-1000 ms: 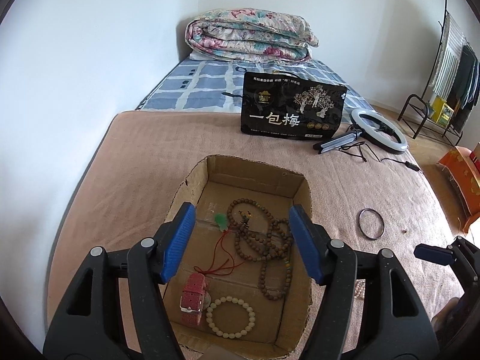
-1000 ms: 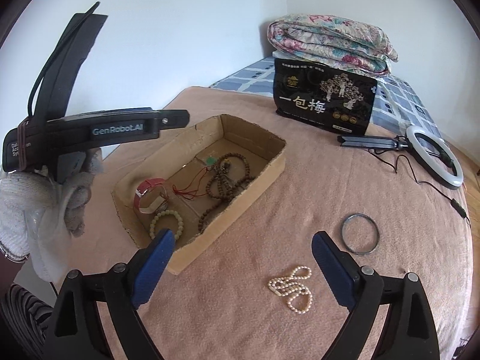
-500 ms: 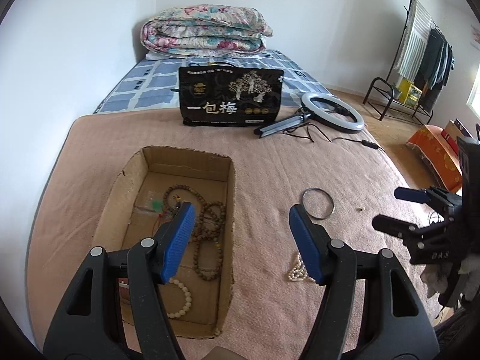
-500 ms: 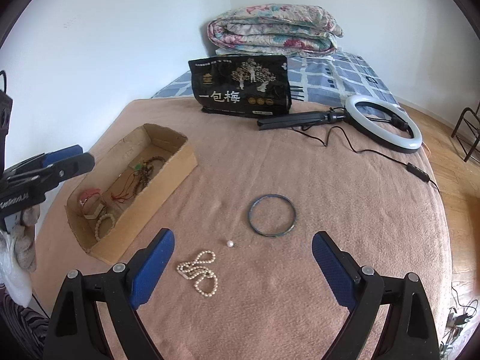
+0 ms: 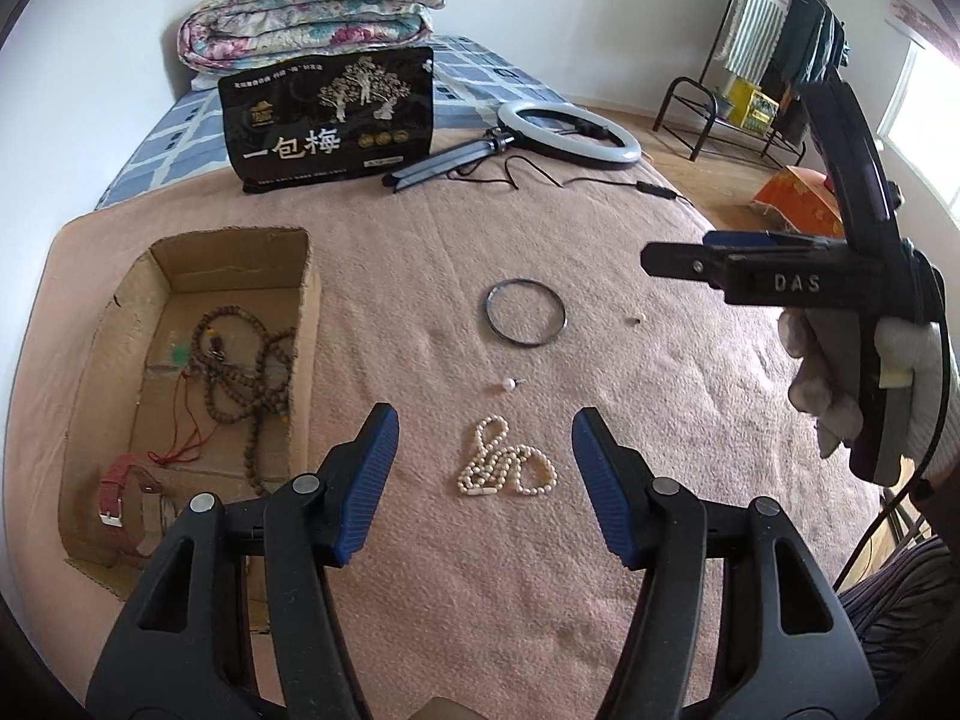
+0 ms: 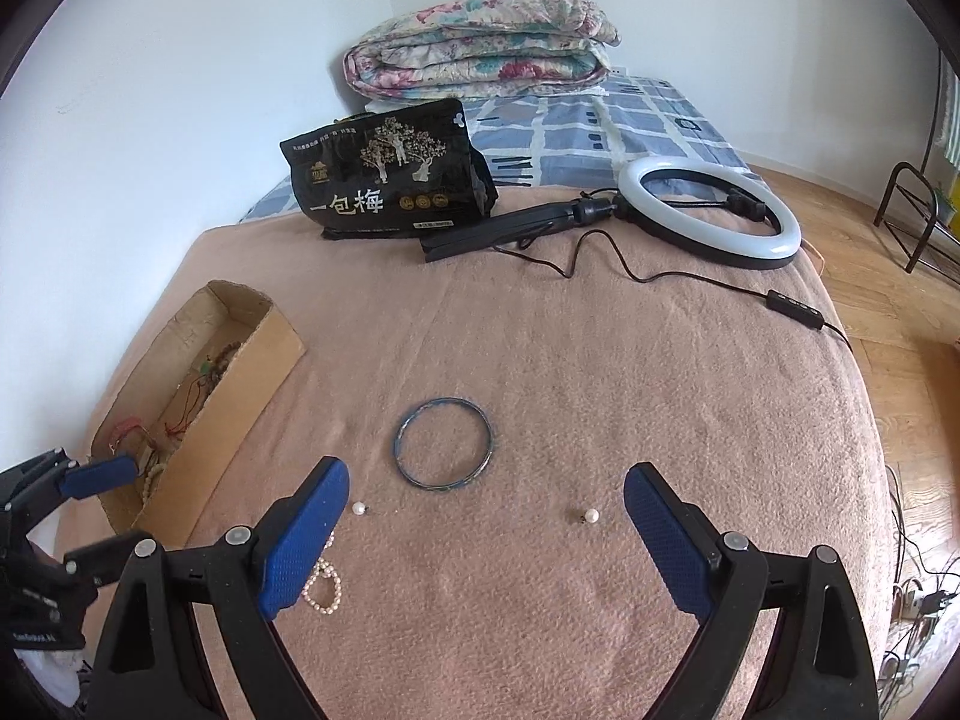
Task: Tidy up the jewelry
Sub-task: 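Move left gripper to white pearl strand while right gripper moves to dark blue bangle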
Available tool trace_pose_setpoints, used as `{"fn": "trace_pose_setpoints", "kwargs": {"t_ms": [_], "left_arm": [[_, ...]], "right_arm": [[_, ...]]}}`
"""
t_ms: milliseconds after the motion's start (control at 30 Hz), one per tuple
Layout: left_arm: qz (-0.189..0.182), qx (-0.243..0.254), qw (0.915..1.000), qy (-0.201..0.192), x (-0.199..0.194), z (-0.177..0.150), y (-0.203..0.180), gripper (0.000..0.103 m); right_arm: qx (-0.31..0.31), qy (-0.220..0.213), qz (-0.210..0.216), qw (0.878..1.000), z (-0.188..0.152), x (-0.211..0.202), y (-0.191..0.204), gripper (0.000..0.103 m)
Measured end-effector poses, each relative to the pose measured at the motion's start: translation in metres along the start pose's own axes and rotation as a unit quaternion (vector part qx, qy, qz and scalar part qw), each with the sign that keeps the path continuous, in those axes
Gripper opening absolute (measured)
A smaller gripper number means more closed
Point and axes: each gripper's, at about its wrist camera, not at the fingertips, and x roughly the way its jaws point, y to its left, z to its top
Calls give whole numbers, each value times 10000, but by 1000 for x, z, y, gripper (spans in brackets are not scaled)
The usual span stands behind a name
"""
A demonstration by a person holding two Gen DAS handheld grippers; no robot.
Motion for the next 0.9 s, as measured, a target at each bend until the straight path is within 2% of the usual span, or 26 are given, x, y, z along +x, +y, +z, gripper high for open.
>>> {"fn": "trace_pose_setpoints", "kwargs": {"t_ms": [267, 400, 500, 733, 900], "left_arm": [[-67, 139, 9989, 438, 37, -20, -21, 62], [81, 230, 9976, 651, 60, -28, -22, 62], [50, 133, 9962, 865, 76, -30, -17, 62], [207, 141, 9943, 1034, 99, -28, -7, 62], [194, 167, 9940, 1066, 107, -31, -2, 62]], "right_arm": [[-94, 303, 82, 9995, 7, 35, 3, 94], [-209, 447, 177, 9986, 8, 54, 8, 94], [-181, 565, 217, 9980, 8, 70, 10, 94], [114, 962, 355, 9947, 6, 105, 5, 94], [-68, 1096, 331, 9934, 8, 121, 14, 94]]}}
